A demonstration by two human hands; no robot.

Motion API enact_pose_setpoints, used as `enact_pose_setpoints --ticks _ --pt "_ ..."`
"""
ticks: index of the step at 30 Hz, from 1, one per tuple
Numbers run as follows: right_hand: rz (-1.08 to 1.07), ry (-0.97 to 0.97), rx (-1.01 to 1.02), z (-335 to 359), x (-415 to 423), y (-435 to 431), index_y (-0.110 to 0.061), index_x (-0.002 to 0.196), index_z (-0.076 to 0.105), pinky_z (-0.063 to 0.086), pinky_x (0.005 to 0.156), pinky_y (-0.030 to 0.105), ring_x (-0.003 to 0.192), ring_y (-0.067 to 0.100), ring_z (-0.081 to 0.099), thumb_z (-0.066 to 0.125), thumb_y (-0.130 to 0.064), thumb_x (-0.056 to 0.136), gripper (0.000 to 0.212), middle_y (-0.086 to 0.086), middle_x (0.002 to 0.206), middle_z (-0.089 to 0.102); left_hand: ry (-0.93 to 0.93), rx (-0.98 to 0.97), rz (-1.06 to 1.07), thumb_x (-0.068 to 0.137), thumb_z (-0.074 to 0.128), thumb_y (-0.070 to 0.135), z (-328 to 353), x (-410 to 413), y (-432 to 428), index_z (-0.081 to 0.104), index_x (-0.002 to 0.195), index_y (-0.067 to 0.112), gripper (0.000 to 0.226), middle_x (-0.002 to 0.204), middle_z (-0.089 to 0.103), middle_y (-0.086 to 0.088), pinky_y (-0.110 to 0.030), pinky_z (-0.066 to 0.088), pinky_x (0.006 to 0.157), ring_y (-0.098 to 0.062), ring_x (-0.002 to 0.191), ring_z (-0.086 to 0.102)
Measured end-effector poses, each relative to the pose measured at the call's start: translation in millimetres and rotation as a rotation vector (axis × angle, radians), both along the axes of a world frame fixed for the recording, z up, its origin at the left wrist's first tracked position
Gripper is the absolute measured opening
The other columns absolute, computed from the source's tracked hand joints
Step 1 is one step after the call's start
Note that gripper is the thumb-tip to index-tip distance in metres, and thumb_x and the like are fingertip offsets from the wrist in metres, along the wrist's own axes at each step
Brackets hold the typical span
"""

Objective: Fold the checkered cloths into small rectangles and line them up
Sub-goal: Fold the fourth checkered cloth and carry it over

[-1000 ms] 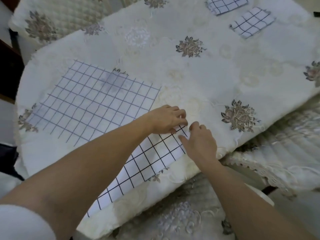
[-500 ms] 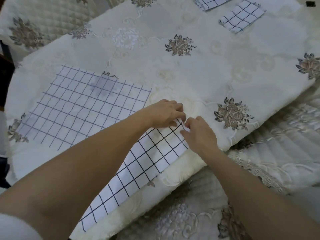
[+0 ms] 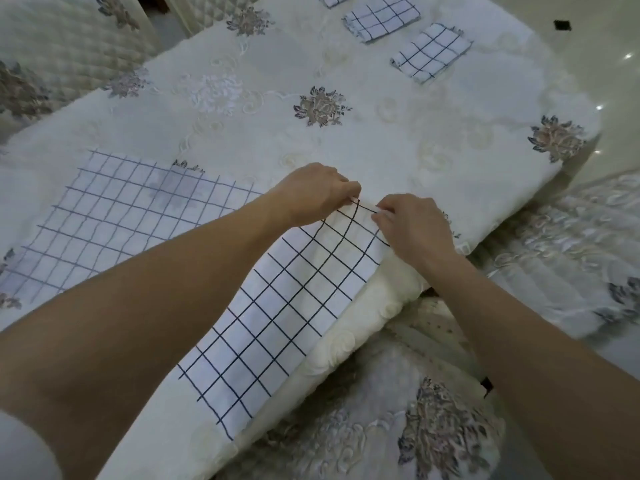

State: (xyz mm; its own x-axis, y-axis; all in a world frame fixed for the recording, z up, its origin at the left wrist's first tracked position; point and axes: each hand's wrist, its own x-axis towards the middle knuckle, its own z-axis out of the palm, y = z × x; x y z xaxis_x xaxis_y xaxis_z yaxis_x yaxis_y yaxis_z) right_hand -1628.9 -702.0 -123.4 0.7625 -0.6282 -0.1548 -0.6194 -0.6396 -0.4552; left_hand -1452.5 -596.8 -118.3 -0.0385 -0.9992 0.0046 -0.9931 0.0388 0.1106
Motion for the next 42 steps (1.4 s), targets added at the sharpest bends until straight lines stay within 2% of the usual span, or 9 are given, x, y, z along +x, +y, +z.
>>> enact_pose_setpoints --ticks 3,7,9,15,19,25,32,38,42 --pt "0.038 -0.051 -0.042 17.2 -5.8 19.5 -0.018 0.088 0.073 0.055 0.072 0.042 0.082 0.028 0.065 0.055 -0.034 0.097 0.025 0.001 0.079 0.072 0.025 -0.019 0.046 0.103 0.051 0.023 16.5 -0.3 24.4 0.062 0.106 0.010 0.017 0.084 0.068 -0.009 -0.041 0.048 0.058 -0.033 0.077 0.059" --pt "0.084 -0.121 -0.056 36.3 -15.7 62.6 -0.022 0.099 0.076 0.054 0.078 0.038 0.092 0.025 0.067 0.056 -0.033 0.097 0.023 -0.002 0.095 0.076 0.029 -0.085 0.041 0.100 0.054 0.022 36.5 -7.0 71.6 0.064 0.107 0.013 0.015 0.084 0.070 -0.006 -0.044 0.052 0.059 -0.033 0.077 0.061" --pt "0.112 -0.148 -0.067 43.5 -23.6 89.2 -0.024 0.102 0.076 0.054 0.079 0.040 0.091 0.024 0.067 0.056 -0.034 0.098 0.023 -0.003 0.095 0.076 0.038 -0.141 0.022 0.098 0.057 0.020 44.6 -11.4 100.2 0.067 0.105 0.012 0.015 0.084 0.072 -0.005 -0.043 0.053 0.059 -0.032 0.078 0.063" --pt "0.209 -0.224 -0.147 42.1 -48.1 178.9 -0.026 0.099 0.074 0.048 0.058 0.032 0.076 0.023 0.064 0.058 -0.029 0.096 0.017 -0.006 0.084 0.071 0.079 -0.226 0.023 0.099 0.055 0.021 44.6 -24.7 190.8 0.069 0.107 0.014 0.017 0.087 0.072 -0.002 -0.044 0.055 0.064 -0.028 0.082 0.065" --pt "0.225 -0.289 -0.225 24.0 -59.0 230.0 -0.021 0.095 0.075 0.052 0.055 0.032 0.075 0.021 0.064 0.067 -0.021 0.090 0.009 -0.005 0.084 0.072 0.132 -0.247 0.049 0.095 0.062 0.016 33.0 -38.0 247.4 0.073 0.105 0.012 0.015 0.095 0.074 -0.001 -0.043 0.056 0.067 -0.027 0.086 0.067" --pt "0.275 -0.244 -0.234 -11.0 -67.5 280.2 -0.017 0.094 0.074 0.054 0.056 0.037 0.075 0.023 0.063 0.065 -0.021 0.091 0.011 -0.003 0.087 0.073 0.192 -0.227 0.088 0.096 0.056 0.022 -7.1 -51.8 309.3 0.076 0.104 0.010 0.024 0.105 0.075 -0.002 -0.042 0.056 0.077 -0.026 0.093 0.068" --pt "0.360 -0.078 -0.208 -52.5 -76.3 311.6 -0.019 0.090 0.073 0.054 0.058 0.035 0.080 0.021 0.063 0.057 -0.025 0.093 0.017 -0.004 0.090 0.071 0.247 -0.206 0.196 0.086 0.075 0.011 -57.9 -68.8 348.1 0.078 0.101 0.009 0.015 0.104 0.076 -0.003 -0.041 0.058 0.078 -0.026 0.094 0.068" --pt "0.435 -0.098 -0.264 -64.1 -75.8 320.3 -0.021 0.082 0.077 0.055 0.059 0.030 0.085 0.020 0.064 0.071 -0.022 0.084 0.006 -0.008 0.088 0.073 0.246 -0.235 0.212 0.088 0.073 0.015 -80.0 -77.3 365.5 0.078 0.094 0.009 0.009 0.099 0.076 0.000 -0.037 0.057 0.076 -0.023 0.091 0.067" --pt "0.475 -0.139 -0.326 -68.6 -79.0 323.8 -0.021 0.079 0.077 0.052 0.059 0.028 0.082 0.021 0.062 0.073 -0.022 0.082 0.005 -0.006 0.085 0.073 0.238 -0.259 0.239 0.092 0.063 0.020 -87.0 -79.2 370.5 0.077 0.092 0.010 0.017 0.100 0.076 0.000 -0.036 0.055 0.078 -0.023 0.091 0.067"
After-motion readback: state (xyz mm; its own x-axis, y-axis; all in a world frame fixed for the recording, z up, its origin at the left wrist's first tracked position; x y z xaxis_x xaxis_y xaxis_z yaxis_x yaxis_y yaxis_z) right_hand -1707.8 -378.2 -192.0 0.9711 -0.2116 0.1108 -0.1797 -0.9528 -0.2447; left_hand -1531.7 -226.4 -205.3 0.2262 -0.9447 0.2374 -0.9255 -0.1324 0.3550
